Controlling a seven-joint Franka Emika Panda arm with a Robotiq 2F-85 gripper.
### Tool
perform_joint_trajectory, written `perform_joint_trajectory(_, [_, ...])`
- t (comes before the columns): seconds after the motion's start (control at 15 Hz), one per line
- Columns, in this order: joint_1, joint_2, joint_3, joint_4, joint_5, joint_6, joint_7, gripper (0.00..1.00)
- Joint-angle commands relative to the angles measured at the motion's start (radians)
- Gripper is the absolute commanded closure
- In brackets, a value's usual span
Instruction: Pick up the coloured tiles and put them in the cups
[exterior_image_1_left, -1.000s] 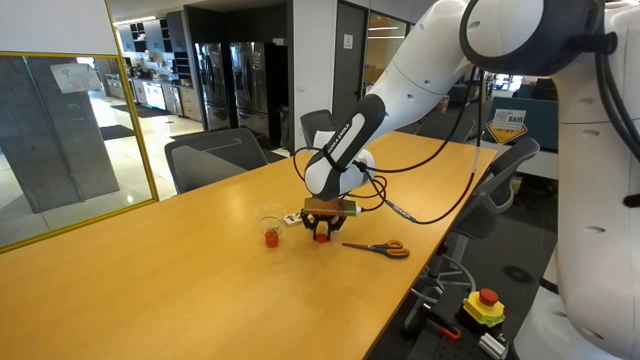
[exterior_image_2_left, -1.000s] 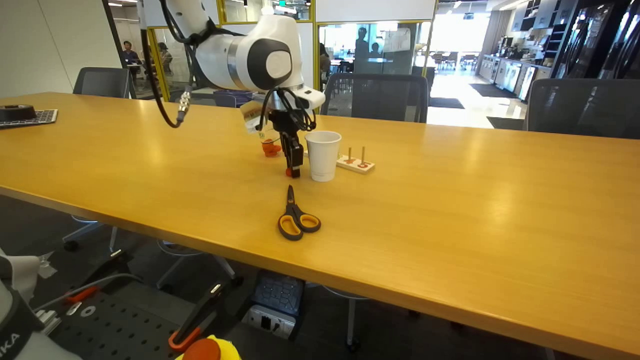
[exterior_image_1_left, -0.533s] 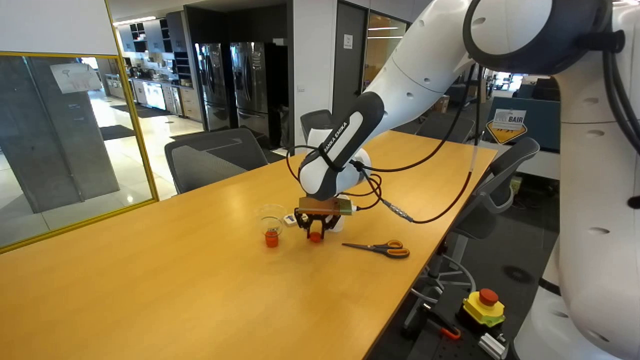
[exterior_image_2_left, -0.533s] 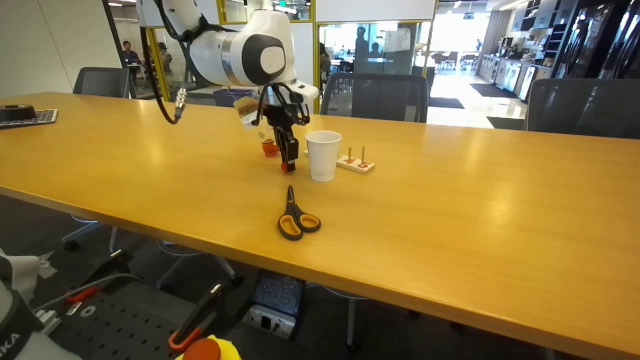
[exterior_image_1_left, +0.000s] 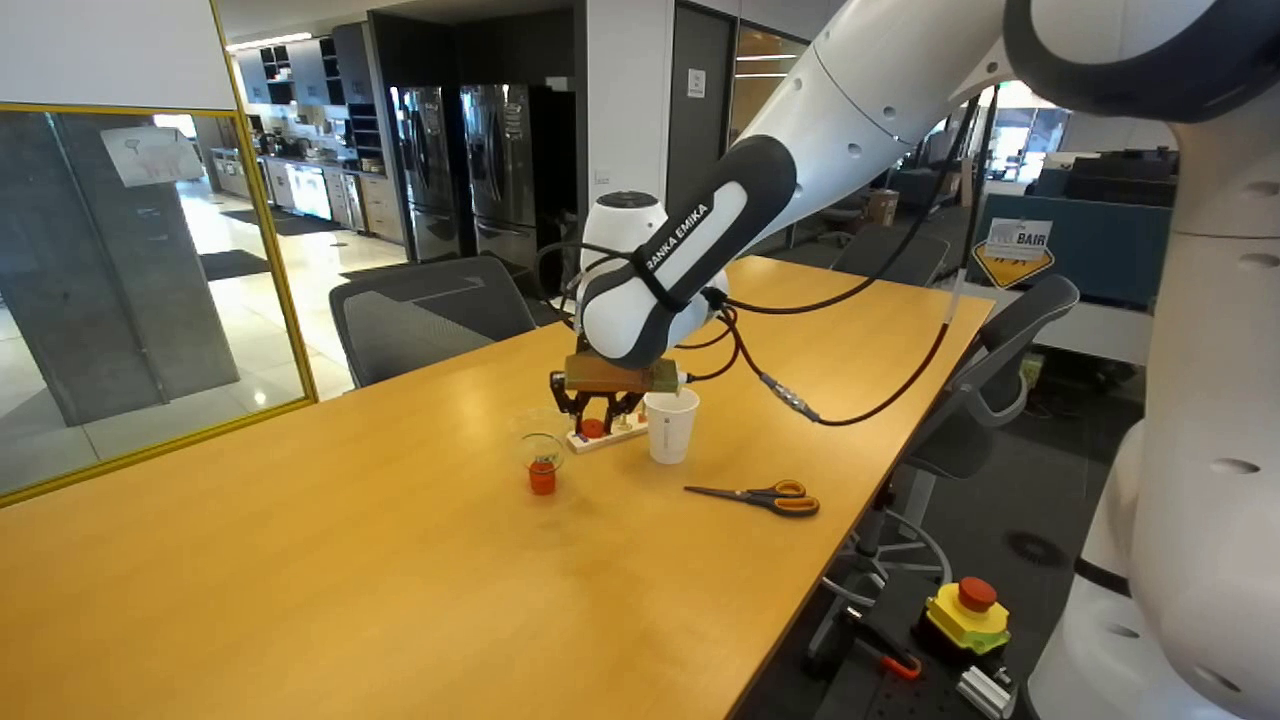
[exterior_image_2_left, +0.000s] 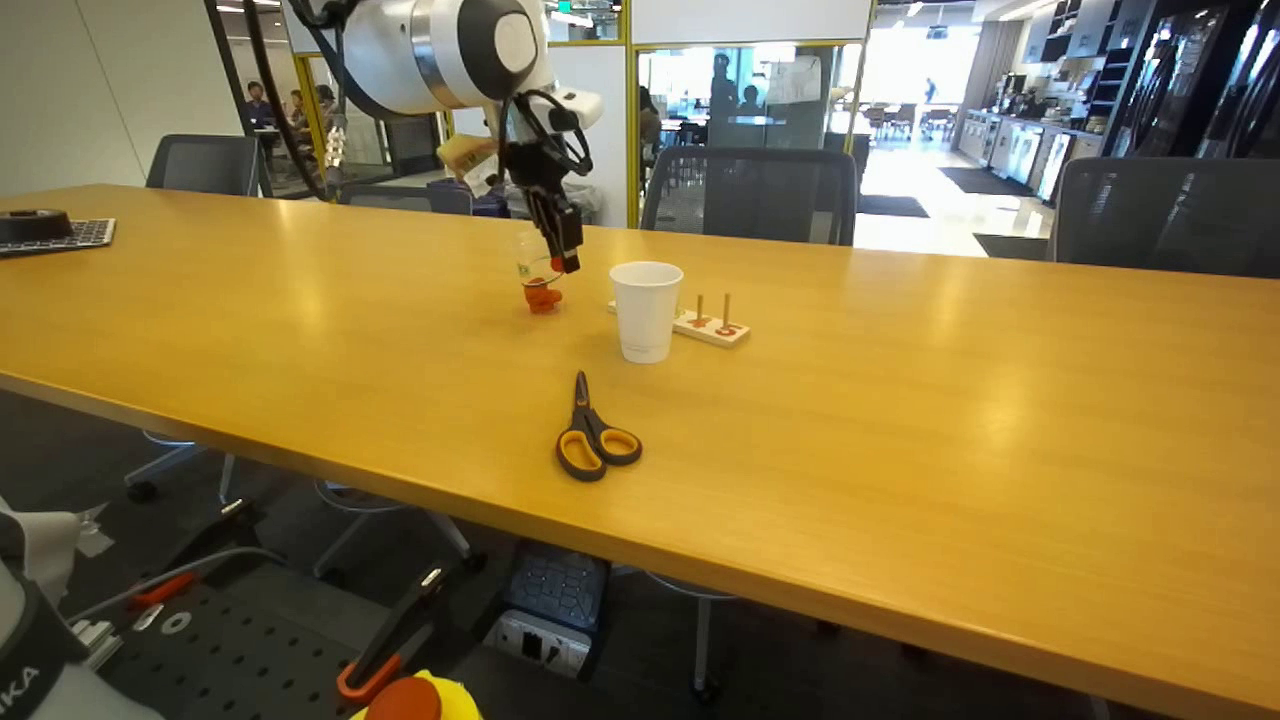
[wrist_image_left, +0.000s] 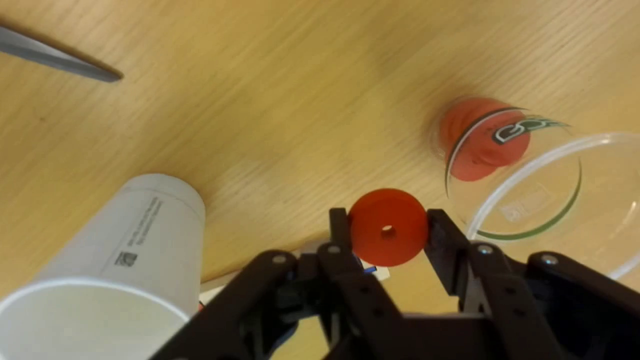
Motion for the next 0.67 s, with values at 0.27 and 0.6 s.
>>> perform_joint_trajectory(0.27, [0.013,-0.043,0.000,0.028,-0.198,0.024,0.127,0.75])
perform_joint_trajectory(0.6, [0.021,-0.036,0.021,0.053,-0.272,0.035,0.181,0.75])
